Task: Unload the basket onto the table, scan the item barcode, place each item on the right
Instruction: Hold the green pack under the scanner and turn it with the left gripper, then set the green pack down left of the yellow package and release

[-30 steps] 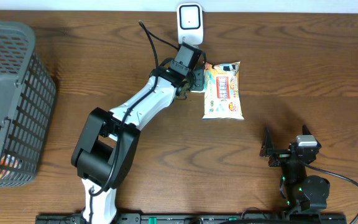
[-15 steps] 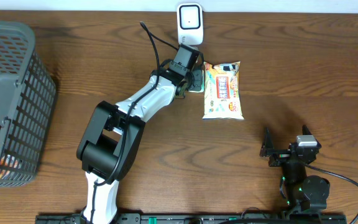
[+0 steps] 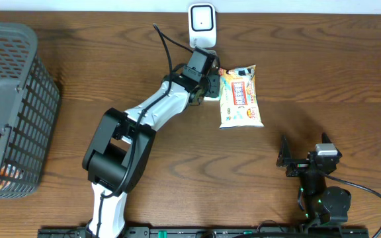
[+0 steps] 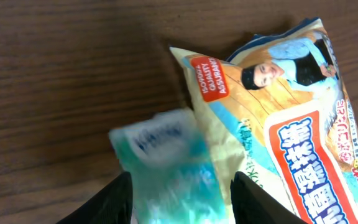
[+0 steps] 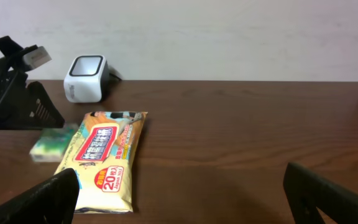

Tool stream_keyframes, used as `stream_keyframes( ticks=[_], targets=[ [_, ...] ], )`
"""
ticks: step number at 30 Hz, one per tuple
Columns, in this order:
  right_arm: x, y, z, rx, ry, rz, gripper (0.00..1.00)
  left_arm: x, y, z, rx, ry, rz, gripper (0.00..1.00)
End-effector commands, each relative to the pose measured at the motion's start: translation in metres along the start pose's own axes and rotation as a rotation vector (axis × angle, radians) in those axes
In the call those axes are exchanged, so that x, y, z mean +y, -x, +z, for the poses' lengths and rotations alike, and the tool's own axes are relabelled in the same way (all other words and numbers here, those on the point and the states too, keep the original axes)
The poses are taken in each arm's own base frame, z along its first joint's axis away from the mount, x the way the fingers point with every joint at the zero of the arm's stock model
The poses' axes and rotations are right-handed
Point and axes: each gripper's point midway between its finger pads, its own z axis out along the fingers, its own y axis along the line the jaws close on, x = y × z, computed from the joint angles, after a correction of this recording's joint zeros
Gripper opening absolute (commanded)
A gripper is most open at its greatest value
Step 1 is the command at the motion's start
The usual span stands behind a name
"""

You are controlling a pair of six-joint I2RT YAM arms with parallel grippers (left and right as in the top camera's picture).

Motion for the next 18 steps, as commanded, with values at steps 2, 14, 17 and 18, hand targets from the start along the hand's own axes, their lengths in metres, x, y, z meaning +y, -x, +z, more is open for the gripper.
stream_keyframes(
  ticks=[2, 14, 17, 18],
  targets=[
    [0.0, -0.001, 0.0, 0.002, -0.004, -0.011, 0.99, 0.007, 0.009, -0.006, -0.016, -0.001, -0.01, 0.5],
    [0.0, -0.001, 0.0, 0.002, -0.004, -0.011, 0.99, 0.01, 0.095, -0.128, -0.291, -0.038, -0.042, 0.51],
    [0.0, -0.001, 0.0, 0.002, -0.004, -0.011, 0.99, 0.022, 0.124, -0.187, -0.422, -0.032, -0.063, 0.52],
    [0.0, -0.001, 0.0, 0.002, -0.004, -0.011, 0.99, 0.03, 0.132, -0.207, -0.465, -0.019, -0.074, 0.52]
  ],
)
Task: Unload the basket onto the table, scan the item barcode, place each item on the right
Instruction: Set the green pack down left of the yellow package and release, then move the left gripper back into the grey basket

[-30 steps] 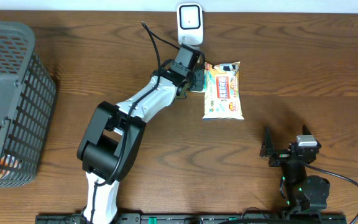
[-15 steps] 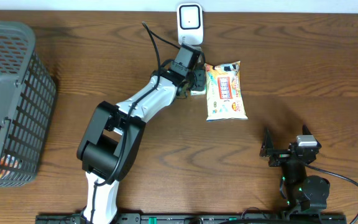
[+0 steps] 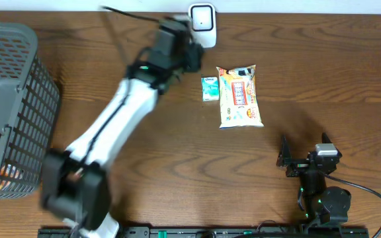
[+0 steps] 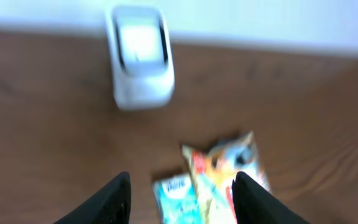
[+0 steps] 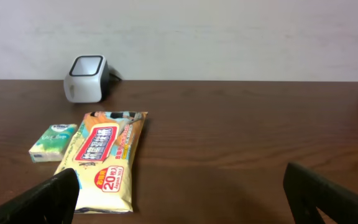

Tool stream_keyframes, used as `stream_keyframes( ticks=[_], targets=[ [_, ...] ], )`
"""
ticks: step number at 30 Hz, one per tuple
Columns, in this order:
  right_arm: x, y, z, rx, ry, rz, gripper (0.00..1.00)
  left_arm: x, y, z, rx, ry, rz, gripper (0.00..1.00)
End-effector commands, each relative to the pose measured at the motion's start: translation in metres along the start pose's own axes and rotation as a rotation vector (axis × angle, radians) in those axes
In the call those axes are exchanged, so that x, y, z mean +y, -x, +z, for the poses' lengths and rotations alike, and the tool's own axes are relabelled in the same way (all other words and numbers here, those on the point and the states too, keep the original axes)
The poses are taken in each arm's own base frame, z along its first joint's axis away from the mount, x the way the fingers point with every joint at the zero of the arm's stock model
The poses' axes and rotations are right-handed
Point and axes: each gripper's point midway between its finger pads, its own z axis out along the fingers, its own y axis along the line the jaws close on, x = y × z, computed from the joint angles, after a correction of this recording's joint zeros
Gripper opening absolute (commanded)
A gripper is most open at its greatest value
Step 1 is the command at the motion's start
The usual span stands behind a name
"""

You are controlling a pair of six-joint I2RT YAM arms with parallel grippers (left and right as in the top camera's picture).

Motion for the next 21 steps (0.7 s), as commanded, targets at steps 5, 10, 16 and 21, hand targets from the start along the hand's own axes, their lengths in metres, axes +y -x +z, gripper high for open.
stream_keyframes(
  ticks=[5, 10, 16, 21],
  targets=[
    [0.0, -0.001, 0.0, 0.001, -0.004, -0.011, 0.99, 0.082, 0.107, -0.14, -0.371, 0.263, -0.089, 0.62],
    [0.0, -0.001, 0.0, 0.001, -0.004, -0.011, 0.99, 0.183, 0.123, -0.239, -0.54, 0.667, -0.212, 0.68],
    [0.0, -0.001, 0.0, 0.001, -0.004, -0.011, 0.99, 0.292, 0.085, -0.34, -0.554, 1.134, -0.377, 0.68],
    [0.0, -0.001, 0.0, 0.001, -0.004, -0.011, 0.99, 0.352, 0.04, -0.397, -0.483, 1.33, -0.511, 0.68]
  ],
)
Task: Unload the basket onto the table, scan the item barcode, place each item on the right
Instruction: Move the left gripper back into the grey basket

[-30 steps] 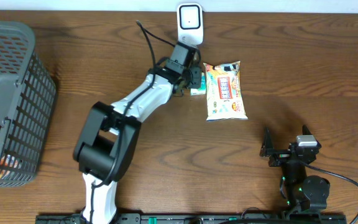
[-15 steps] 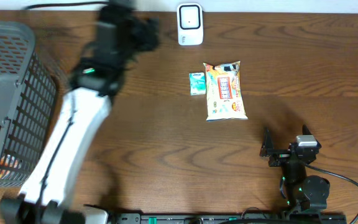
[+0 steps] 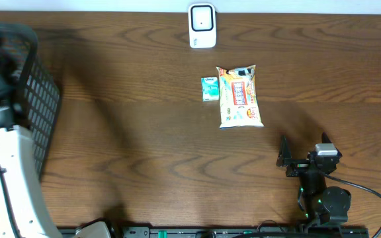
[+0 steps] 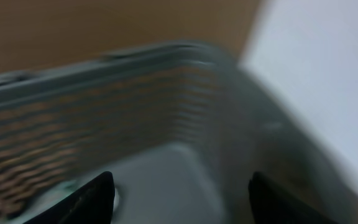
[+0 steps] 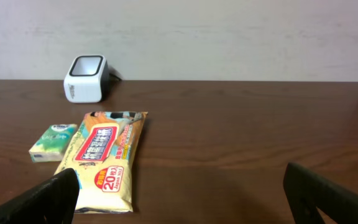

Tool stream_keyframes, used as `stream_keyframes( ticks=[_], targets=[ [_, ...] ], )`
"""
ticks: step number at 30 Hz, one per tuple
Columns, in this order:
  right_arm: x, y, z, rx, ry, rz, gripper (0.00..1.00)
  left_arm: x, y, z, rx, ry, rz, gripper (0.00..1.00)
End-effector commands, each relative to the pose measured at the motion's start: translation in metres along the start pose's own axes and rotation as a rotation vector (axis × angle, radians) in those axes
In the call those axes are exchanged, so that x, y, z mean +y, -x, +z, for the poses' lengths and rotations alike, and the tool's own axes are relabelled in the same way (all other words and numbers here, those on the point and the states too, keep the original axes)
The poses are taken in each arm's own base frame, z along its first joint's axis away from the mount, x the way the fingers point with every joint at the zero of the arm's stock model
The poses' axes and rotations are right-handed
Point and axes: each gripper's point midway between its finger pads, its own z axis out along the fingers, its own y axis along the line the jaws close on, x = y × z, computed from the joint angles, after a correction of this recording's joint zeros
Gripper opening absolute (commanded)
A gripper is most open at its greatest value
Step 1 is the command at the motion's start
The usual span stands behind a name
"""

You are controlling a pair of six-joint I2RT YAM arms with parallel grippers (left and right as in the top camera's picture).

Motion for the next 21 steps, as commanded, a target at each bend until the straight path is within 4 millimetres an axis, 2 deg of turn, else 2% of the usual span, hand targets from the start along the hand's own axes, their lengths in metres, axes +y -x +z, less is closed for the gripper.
stream_keyframes(
  ticks=[1, 4, 7, 12, 16, 21],
  targets=[
    [0.0, -0.001, 0.0, 0.002, -0.004, -0.011, 0.99, 0.059, 0.007, 0.016, 0.006, 0.179, -0.029, 0.68],
    [0.0, -0.001, 0.0, 0.002, -0.004, -0.011, 0.99, 0.093, -0.002, 0.028, 0.068, 0.234, -0.055, 0.68],
    [0.0, -0.001, 0.0, 0.002, -0.004, -0.011, 0.99, 0.107, -0.019, 0.045, 0.17, 0.182, -0.095, 0.68],
    [0.0, -0.001, 0.0, 0.002, -0.004, -0.011, 0.99, 0.116, -0.067, 0.076, 0.398, 0.054, -0.188, 0.68],
    [0.0, -0.001, 0.0, 0.002, -0.004, -0.011, 0.99, 0.144, -0.11, 0.091, 0.559, 0.146, -0.204, 0.68],
    [0.0, -0.001, 0.0, 0.002, -0.004, -0.011, 0.99, 0.157, -0.153, 0.102, 0.713, 0.201, -0.206, 0.68]
  ],
)
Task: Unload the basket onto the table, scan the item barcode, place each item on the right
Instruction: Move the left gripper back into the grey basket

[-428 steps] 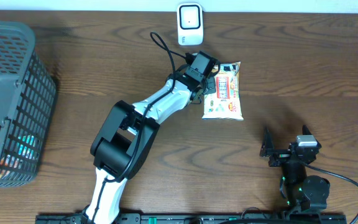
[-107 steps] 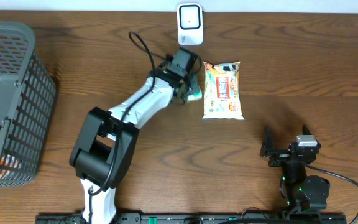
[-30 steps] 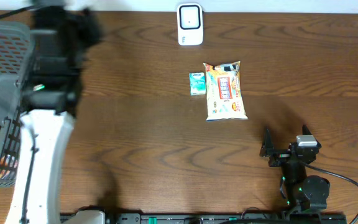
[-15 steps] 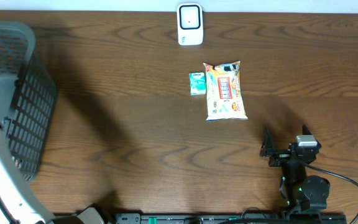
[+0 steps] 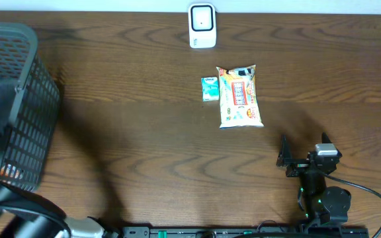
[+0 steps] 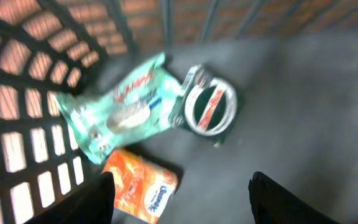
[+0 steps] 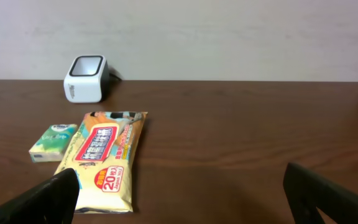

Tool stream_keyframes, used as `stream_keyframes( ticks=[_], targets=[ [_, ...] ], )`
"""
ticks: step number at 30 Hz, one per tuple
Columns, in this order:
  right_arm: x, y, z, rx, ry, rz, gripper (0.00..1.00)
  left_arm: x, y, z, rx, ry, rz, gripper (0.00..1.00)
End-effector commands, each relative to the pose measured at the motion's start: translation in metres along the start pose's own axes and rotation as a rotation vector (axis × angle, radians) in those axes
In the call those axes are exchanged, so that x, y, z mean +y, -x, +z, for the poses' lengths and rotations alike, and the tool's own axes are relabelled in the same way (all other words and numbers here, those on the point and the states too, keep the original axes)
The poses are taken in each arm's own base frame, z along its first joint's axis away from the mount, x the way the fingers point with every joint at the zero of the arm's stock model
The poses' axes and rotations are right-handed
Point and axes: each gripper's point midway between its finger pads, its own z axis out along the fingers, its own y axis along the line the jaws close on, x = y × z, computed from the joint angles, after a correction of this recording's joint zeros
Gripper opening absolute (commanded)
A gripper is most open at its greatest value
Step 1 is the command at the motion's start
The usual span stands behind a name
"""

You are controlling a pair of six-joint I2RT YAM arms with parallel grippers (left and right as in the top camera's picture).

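Observation:
My left gripper (image 6: 182,208) is open and looks down into the grey mesh basket (image 5: 25,39), with nothing between its fingers. On the basket floor lie a green pouch (image 6: 120,106), a round green-and-red tin (image 6: 210,107) and an orange tissue pack (image 6: 143,190); the orange pack is nearest the left fingertip. The white scanner (image 5: 202,25) stands at the table's far edge. A yellow wipes pack (image 5: 239,96) and a small green tissue pack (image 5: 210,88) lie in front of it. My right gripper (image 7: 179,199) rests open at the near right.
The basket's tall mesh walls (image 6: 36,74) close in around the left gripper. In the overhead view the left arm is a dark blur over the basket at the left edge. The right arm (image 5: 316,178) sits folded near the front edge.
The left wrist view showed the blurred basket rim and wall; now it looks straight down at the items on the basket floor. The right arm and the items by the scanner are unchanged.
My left gripper was open over the small green tissue pack beside the wipes. Then it was up by the scanner, the pack left lying on the table. Then it was across the table at the basket rim, and now it is over the basket's contents.

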Motion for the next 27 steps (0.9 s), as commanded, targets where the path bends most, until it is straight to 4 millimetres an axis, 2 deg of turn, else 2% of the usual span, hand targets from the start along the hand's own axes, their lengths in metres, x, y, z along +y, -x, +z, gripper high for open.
stream_keyframes(
  ticks=[1, 4, 7, 9, 11, 27],
  targets=[
    [0.0, -0.001, 0.0, 0.002, -0.004, -0.011, 0.99, -0.001, -0.011, 0.015, 0.073, -0.004, 0.001, 0.68],
    [0.0, -0.001, 0.0, 0.002, -0.004, -0.011, 0.99, 0.004, -0.024, 0.028, 0.138, 0.033, -0.037, 0.67],
    [0.0, -0.001, 0.0, 0.002, -0.004, -0.011, 0.99, 0.022, -0.034, 0.035, 0.169, 0.147, -0.187, 0.68],
    [0.0, -0.001, 0.0, 0.002, -0.004, -0.011, 0.99, 0.033, -0.04, 0.036, 0.179, 0.219, -0.273, 0.76],
    [0.0, -0.001, 0.0, 0.002, -0.004, -0.011, 0.99, 0.038, -0.044, 0.039, 0.177, 0.252, -0.314, 0.78],
    [0.0, -0.001, 0.0, 0.002, -0.004, -0.011, 0.99, 0.044, -0.064, 0.069, 0.155, 0.268, -0.448, 0.81]
  ],
)
